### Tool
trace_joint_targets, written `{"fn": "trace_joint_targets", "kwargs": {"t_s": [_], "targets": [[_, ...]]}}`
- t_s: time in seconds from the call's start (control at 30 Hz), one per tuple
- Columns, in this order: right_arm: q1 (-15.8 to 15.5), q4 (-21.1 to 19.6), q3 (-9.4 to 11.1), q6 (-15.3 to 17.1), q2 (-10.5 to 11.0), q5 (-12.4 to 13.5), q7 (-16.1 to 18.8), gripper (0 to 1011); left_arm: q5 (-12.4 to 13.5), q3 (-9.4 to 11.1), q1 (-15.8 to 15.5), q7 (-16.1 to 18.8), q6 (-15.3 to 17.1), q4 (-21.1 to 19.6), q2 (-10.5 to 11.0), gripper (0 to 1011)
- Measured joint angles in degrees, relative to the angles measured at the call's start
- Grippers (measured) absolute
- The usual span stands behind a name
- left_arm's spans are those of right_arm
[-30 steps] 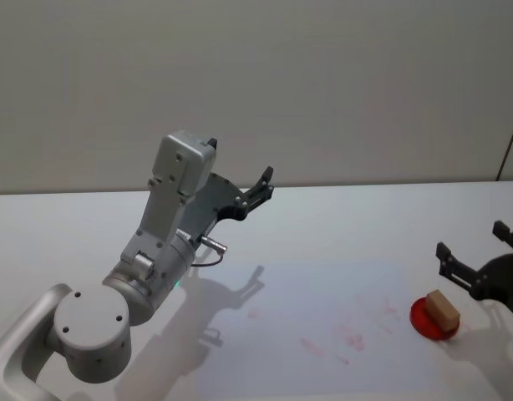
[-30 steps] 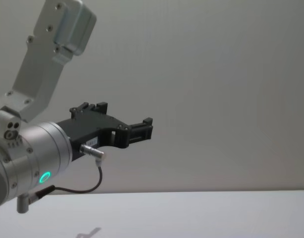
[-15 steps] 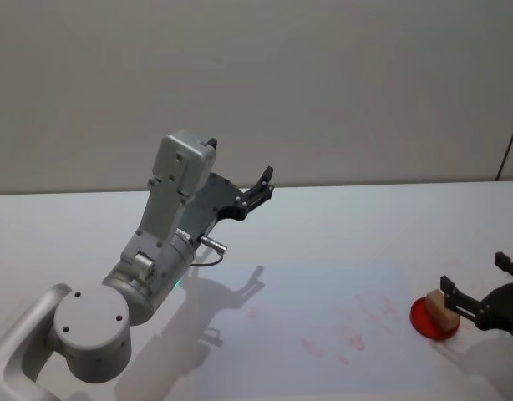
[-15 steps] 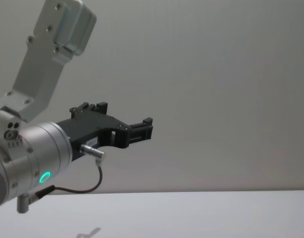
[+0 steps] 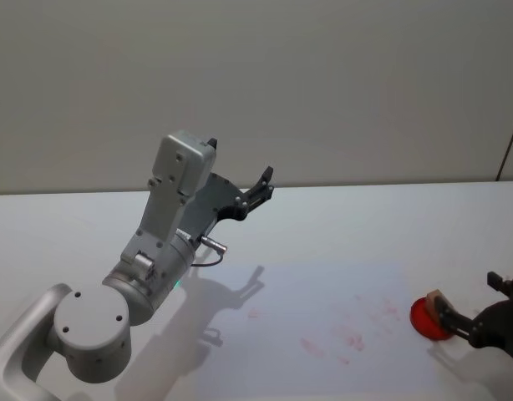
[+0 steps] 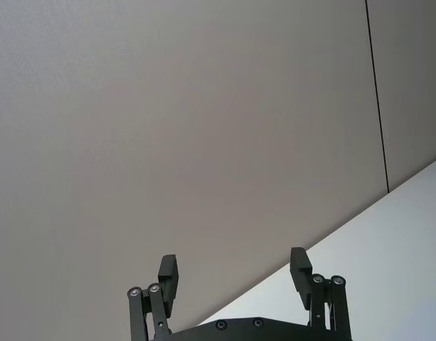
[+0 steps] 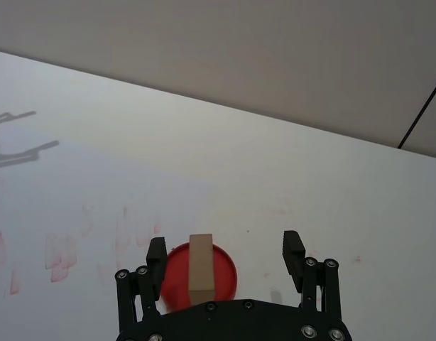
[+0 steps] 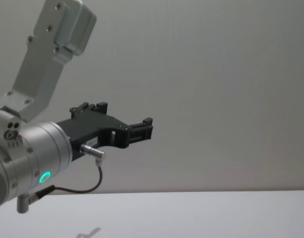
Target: Use the one hand to pick up the stamp and affix it onto the A4 paper.
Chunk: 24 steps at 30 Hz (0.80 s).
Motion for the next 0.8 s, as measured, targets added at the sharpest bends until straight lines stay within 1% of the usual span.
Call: {"fn": "trace_joint_targets", "kwargs": {"t_s": [0.3, 0.8], "targets": [[0.27, 0.19, -0.46, 1.73, -0.89, -0.33, 0.04, 1001, 0.0, 0.0, 0.0, 0.0, 0.0, 0.0, 0.0, 1001], [1.69, 1.87, -1.31, 2.75, -2.42, -1.93, 0.86, 1001, 0.0, 0.0, 0.0, 0.0, 0.0, 0.0, 0.0, 1001]]}}
